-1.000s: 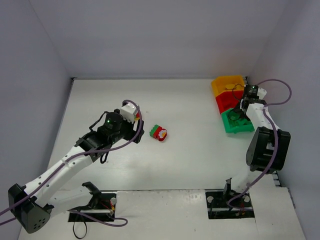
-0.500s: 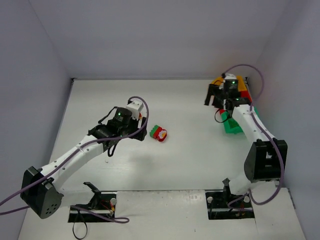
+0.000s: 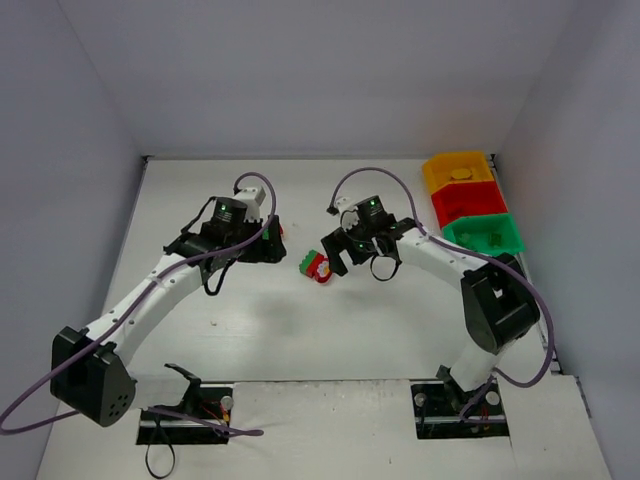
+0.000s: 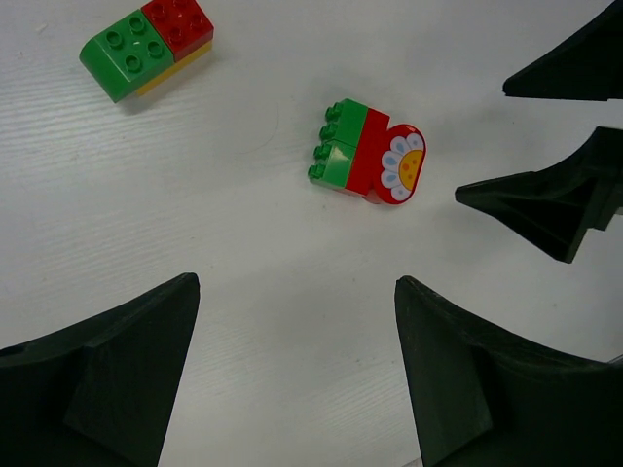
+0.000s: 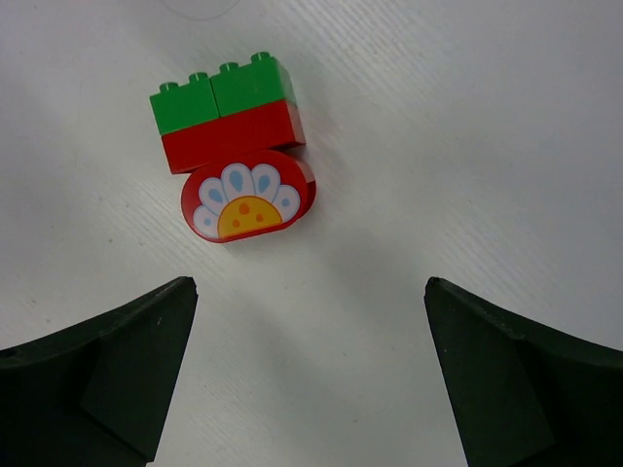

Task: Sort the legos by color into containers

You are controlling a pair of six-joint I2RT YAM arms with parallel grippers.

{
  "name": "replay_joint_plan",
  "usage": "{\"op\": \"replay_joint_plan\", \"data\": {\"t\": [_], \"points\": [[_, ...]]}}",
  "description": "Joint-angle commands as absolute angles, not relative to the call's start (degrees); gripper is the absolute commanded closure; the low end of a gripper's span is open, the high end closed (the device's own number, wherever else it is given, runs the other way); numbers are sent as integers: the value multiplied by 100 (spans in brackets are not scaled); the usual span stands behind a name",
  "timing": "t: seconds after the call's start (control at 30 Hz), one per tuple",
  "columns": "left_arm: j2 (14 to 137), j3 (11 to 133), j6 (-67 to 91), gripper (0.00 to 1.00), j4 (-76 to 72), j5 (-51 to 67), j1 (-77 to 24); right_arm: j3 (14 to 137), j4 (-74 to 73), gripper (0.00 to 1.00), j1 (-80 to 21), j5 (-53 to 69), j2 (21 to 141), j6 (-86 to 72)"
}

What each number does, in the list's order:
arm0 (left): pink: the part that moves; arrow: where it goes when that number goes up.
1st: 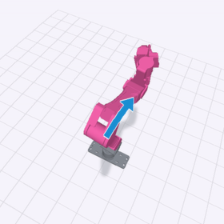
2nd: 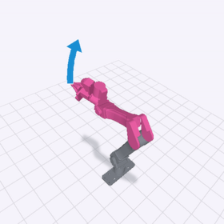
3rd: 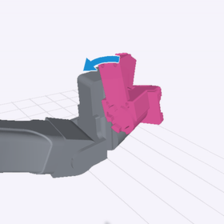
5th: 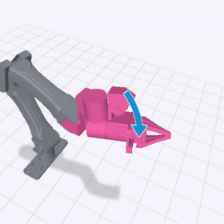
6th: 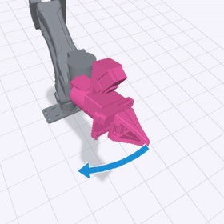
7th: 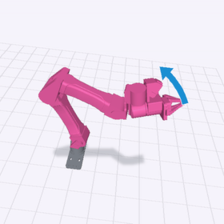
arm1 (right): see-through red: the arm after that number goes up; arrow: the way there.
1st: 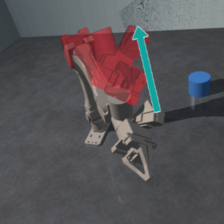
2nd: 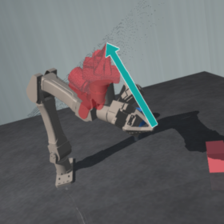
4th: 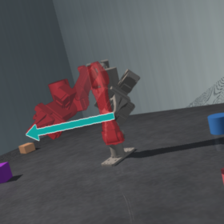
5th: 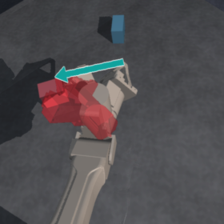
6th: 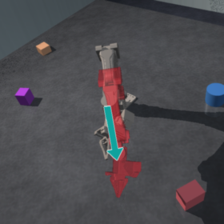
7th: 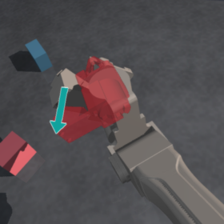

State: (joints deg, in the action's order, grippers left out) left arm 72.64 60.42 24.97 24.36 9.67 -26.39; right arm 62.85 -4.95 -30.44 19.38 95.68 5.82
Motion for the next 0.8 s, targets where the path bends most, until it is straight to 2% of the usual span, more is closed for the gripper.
{"op": "replay_joint_plan", "data": {"t": [0.0, 0.63, 0.77], "points": [[7014, 6232, 2698, 25, 2548, 1002, -2602, 6565, -281, 0, -3199, 2267, 9676, 1098], [6750, 6073, 2935, 25, 2918, 1098, -2461, 7040, -316, 0, -3674, 2162, 10793, 1512], [6838, 6117, 3006, 25, 2918, 1204, -2426, 7058, -316, 5, -3700, 2118, 10872, 1538]]}}
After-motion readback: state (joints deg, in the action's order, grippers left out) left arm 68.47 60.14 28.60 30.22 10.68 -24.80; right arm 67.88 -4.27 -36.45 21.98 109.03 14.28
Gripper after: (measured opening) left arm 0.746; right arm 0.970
